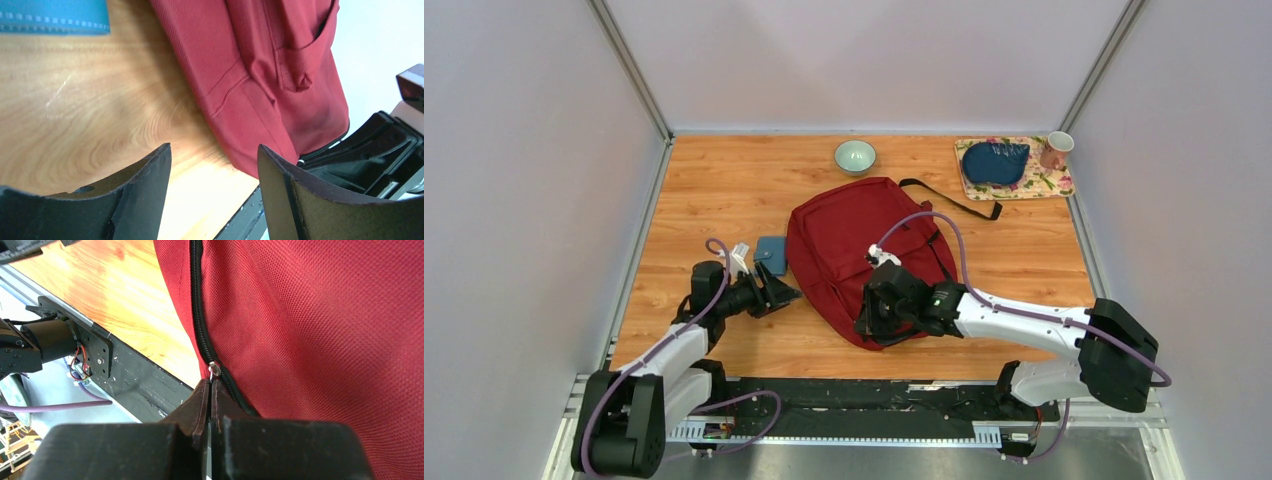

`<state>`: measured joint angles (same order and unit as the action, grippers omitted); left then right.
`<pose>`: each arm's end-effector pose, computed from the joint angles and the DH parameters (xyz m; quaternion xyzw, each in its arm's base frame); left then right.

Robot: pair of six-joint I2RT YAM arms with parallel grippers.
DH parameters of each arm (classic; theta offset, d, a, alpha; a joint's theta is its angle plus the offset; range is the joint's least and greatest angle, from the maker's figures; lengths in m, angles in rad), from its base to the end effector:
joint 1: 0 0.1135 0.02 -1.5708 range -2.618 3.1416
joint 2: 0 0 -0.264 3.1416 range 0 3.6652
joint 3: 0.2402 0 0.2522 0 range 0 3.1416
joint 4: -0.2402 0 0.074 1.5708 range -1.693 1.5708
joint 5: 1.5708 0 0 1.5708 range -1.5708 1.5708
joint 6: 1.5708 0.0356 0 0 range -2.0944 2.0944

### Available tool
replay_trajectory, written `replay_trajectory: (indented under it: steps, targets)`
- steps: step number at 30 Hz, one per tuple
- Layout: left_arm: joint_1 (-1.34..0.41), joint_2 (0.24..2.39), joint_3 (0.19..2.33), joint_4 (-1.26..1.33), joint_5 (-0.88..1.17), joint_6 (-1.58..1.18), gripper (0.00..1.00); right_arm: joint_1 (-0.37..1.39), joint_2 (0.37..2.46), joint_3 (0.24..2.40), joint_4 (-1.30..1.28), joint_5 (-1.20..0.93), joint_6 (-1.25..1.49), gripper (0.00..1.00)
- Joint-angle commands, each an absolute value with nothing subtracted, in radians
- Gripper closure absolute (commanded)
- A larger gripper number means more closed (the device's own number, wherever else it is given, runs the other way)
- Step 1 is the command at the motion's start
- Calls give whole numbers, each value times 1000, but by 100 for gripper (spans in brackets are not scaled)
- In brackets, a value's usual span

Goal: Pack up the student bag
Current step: Zip the student bag at the center of the board.

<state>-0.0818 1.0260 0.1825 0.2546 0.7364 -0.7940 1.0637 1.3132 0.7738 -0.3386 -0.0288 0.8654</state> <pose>0.1718 -0.0381 0.1404 -0.1278 0.8303 -0.4740 0.2638 0.1272 0.2310 0.2101 -0.0980 0.9354 0.2867 0.1823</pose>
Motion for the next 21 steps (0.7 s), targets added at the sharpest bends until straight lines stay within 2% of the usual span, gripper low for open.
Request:
replay_trajectory:
  steps: [1, 7, 15, 21]
  targets:
    - [-97, 924, 153, 164, 700, -776, 27, 1065, 1316, 802, -279, -43, 838, 100]
    - [-101, 888, 225, 29, 658, -709, 26, 1063, 1290, 825, -253, -11, 824, 100]
    - [-109, 893, 337, 5, 629, -733, 24, 1060, 1328, 943, -218, -2, 807, 100]
    - [-109, 881, 419, -167, 526, -733, 24, 1049, 1364, 998, -187, 58, 827, 100]
